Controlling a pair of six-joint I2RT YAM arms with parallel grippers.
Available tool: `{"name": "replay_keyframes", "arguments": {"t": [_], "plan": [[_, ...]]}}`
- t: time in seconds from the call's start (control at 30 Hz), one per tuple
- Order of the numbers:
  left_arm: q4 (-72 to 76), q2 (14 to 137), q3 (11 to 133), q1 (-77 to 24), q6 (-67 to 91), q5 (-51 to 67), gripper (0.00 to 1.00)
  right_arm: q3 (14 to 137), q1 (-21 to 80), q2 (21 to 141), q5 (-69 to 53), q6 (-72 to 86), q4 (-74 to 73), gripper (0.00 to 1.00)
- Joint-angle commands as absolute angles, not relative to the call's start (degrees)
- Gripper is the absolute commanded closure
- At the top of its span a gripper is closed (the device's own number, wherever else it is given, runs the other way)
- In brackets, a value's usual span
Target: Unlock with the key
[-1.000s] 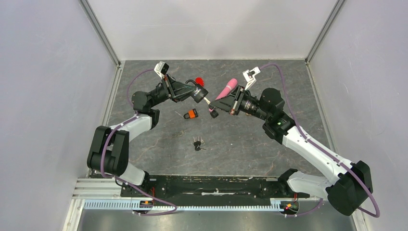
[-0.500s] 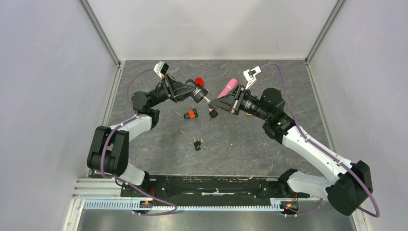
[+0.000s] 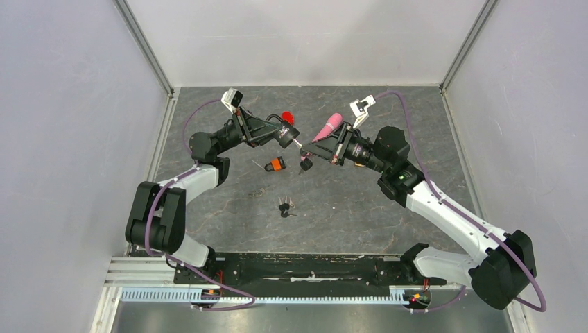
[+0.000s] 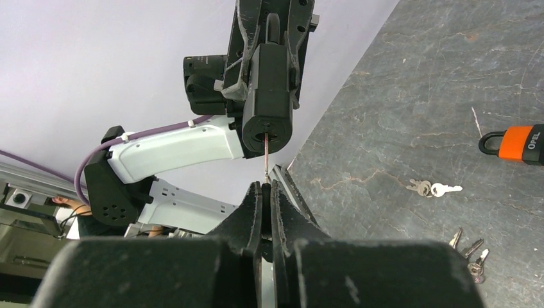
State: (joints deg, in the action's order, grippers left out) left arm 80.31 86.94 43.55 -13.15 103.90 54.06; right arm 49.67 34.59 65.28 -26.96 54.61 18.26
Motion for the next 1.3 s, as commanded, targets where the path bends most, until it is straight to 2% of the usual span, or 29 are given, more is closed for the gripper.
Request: {"name": "replay_keyframes", "arguments": {"t": [0.0,1.27], "plan": [[86.0,84.3,45.3,-13.2,105.8,53.3,0.98,50.3,34.3,65.1,-26.0,54.2,20.0,1.00],[86.2,83.9,45.2,-13.3,107.4,51.1,0.98,49.5,34.1,65.0,-24.6,53.1,18.1,1.00]]}}
